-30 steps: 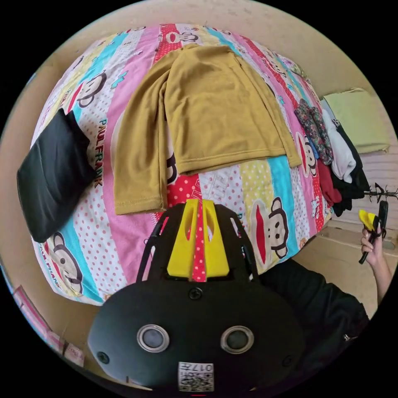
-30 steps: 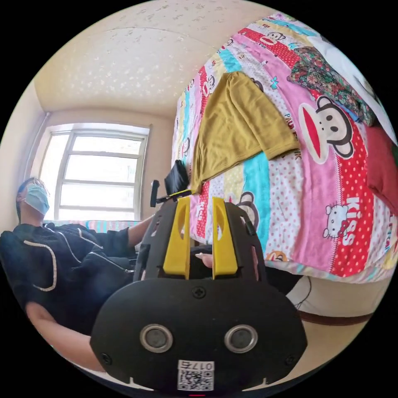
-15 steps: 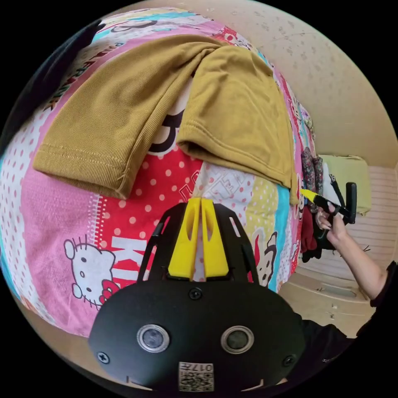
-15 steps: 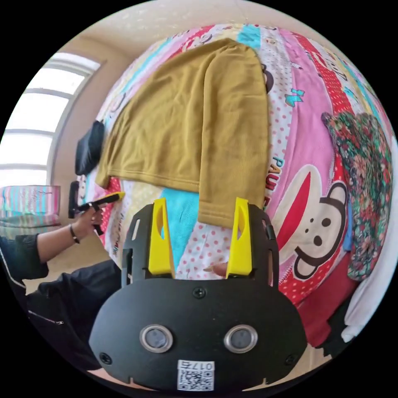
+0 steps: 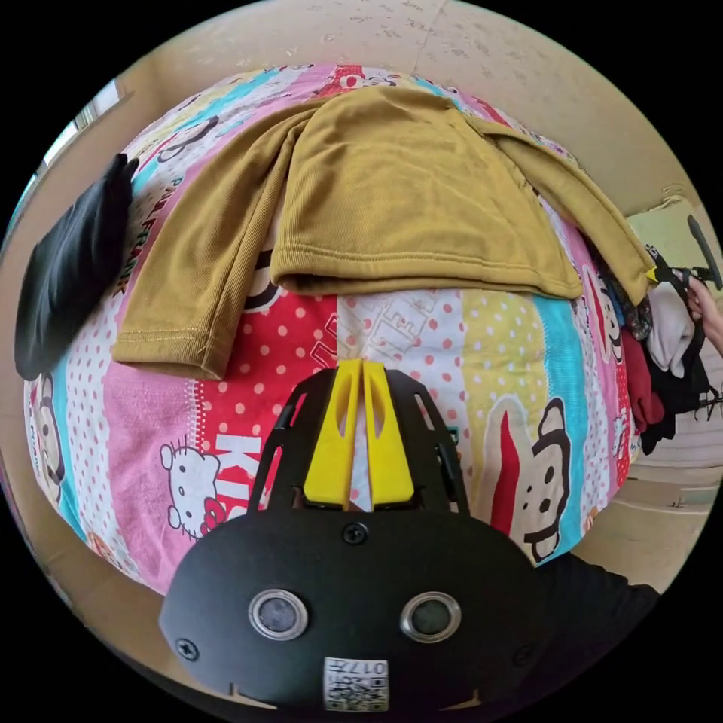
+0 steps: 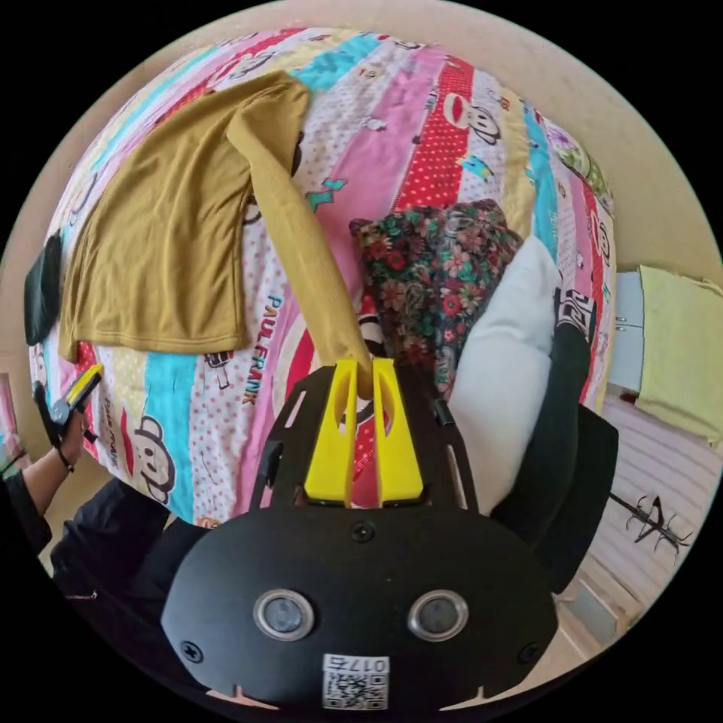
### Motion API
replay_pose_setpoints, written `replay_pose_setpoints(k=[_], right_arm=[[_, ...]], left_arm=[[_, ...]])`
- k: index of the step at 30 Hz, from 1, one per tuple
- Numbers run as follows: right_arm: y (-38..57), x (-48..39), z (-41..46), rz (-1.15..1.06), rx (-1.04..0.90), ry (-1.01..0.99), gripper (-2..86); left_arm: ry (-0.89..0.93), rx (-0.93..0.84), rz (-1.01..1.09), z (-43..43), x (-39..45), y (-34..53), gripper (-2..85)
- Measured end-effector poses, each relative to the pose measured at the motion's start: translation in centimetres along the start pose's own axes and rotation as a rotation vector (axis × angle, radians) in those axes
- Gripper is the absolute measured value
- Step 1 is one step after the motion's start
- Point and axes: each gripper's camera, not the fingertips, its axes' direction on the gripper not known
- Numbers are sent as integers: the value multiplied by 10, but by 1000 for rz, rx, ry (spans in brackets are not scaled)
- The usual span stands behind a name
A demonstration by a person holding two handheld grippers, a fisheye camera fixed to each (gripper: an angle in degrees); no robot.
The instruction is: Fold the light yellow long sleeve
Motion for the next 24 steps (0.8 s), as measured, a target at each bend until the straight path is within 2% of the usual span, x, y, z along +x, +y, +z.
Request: replay_pose_setpoints(k=[1,3,6,10,13,15,16,18,19,21,24], right_arm=[[5,21,-6,50,39,-147,101],[12,37,-13,115,122,-307,152],[26,17,-12,106,244,-411,179],[20,-40,45,42,126,-459,176],[5,-56,91,121,66,-463,169],[-5,-54,101,205,120,-502,156],[-12,-55,103,226,165,-585,139],[-27,-62,110,204,106,-658,105],[-36,-68,112,218,8,-551,76],[-45,-72,103,212,-67,-356,39],[-50,-58,67,157,-32,-260,22]], left_arm=[[20,0,0,0,-5,0,-9],[76,3,43,2,-19,2,-9],[82,7,124,3,-26,3,-8],[48,-3,168,4,-28,1,-7],[59,-70,160,-2,-38,-12,-1],[59,-45,35,-17,-61,-20,14],[58,-17,12,-22,-66,-19,18],[24,46,-66,-36,-87,-20,43],[13,46,-79,-38,-91,-21,46],[-32,79,-99,-47,-105,-25,54],[-68,182,-121,-67,-120,-30,64]])
